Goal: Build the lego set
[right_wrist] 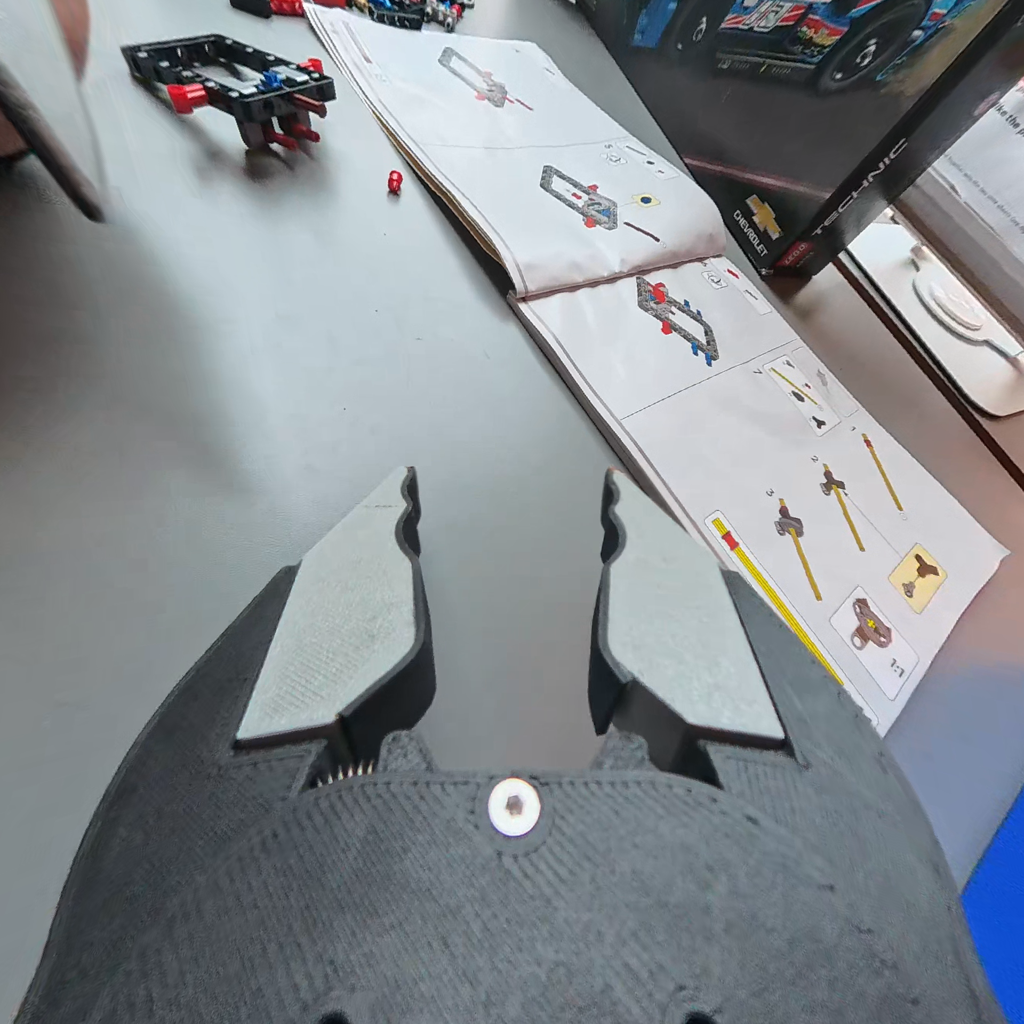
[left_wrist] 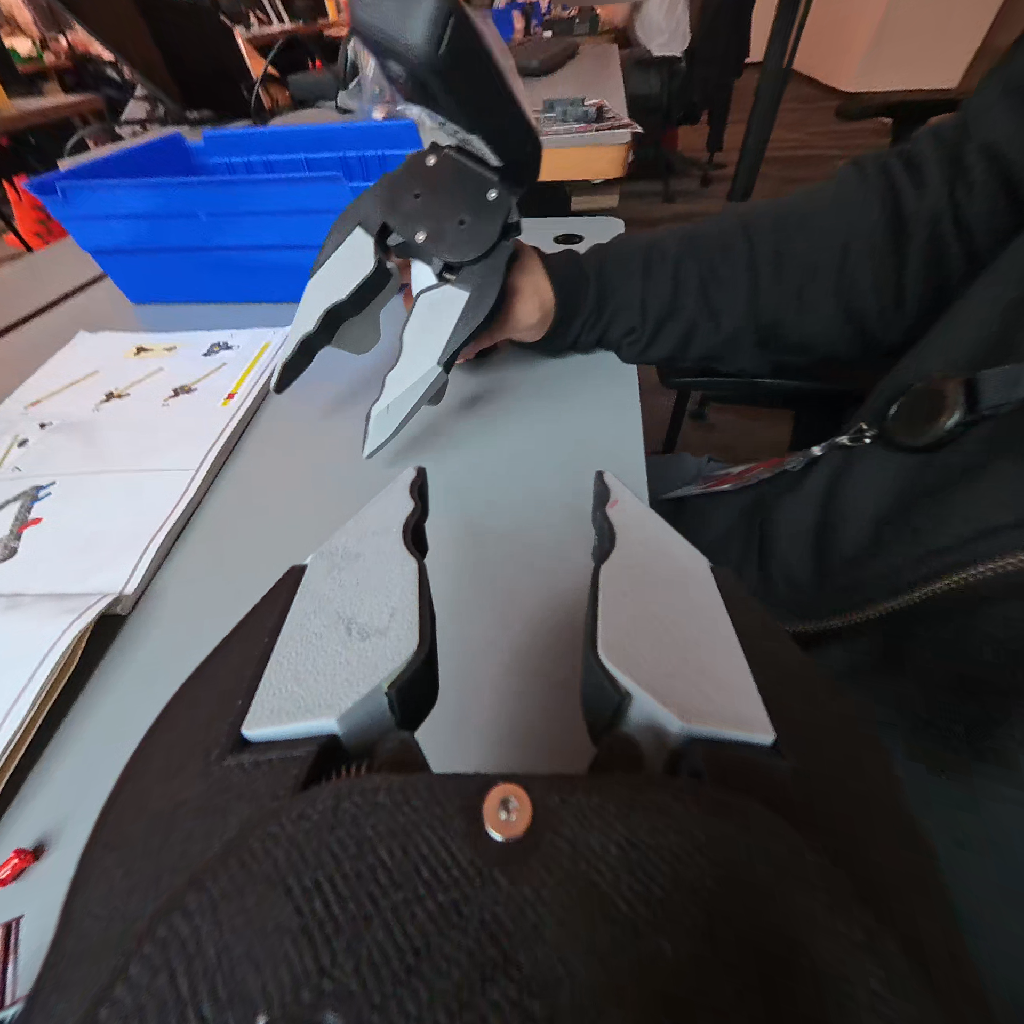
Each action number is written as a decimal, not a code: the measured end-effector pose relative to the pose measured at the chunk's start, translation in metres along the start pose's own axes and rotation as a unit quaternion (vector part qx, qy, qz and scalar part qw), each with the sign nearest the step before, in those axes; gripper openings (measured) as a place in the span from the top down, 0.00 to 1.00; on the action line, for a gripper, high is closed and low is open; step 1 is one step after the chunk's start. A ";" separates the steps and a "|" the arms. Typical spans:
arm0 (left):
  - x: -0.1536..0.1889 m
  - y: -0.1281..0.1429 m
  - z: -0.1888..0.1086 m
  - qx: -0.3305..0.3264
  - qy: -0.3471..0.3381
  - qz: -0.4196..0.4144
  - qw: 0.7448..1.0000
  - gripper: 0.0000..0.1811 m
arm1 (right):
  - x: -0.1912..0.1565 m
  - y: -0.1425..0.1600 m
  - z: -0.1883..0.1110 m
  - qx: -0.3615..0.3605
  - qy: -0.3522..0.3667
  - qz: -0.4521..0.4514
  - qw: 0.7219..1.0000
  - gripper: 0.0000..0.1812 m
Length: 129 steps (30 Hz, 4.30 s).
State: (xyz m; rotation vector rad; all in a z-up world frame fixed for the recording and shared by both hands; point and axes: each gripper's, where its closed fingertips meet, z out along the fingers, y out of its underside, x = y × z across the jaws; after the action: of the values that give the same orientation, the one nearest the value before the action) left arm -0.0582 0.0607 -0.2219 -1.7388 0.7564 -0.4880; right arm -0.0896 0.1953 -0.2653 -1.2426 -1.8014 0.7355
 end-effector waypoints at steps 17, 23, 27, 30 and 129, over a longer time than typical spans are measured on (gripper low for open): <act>-0.055 -0.002 -0.065 0.092 -0.046 -0.123 0.987 0.78 | 0.037 -0.005 0.013 0.017 0.028 0.021 0.999 0.70; -0.051 -0.004 -0.061 0.085 -0.060 -0.075 0.992 0.79 | 0.032 -0.014 0.009 0.052 -0.003 0.024 0.998 0.74; -0.050 -0.002 -0.060 0.078 -0.070 -0.060 0.993 0.79 | 0.024 -0.025 0.005 0.085 -0.035 0.041 0.995 0.75; -0.050 -0.003 -0.061 0.079 -0.085 -0.044 0.992 0.80 | 0.014 -0.034 0.003 0.106 -0.064 0.050 0.991 0.74; -0.110 0.066 -0.185 -0.040 -0.243 -0.014 0.969 0.71 | 0.024 -0.059 0.018 0.153 -0.065 0.076 0.983 0.71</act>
State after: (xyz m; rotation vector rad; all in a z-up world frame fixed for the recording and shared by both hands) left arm -0.2746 -0.0010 -0.2246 -1.8451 0.4046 -0.0381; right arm -0.1374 0.1974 -0.2188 -1.1553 -1.6293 1.1569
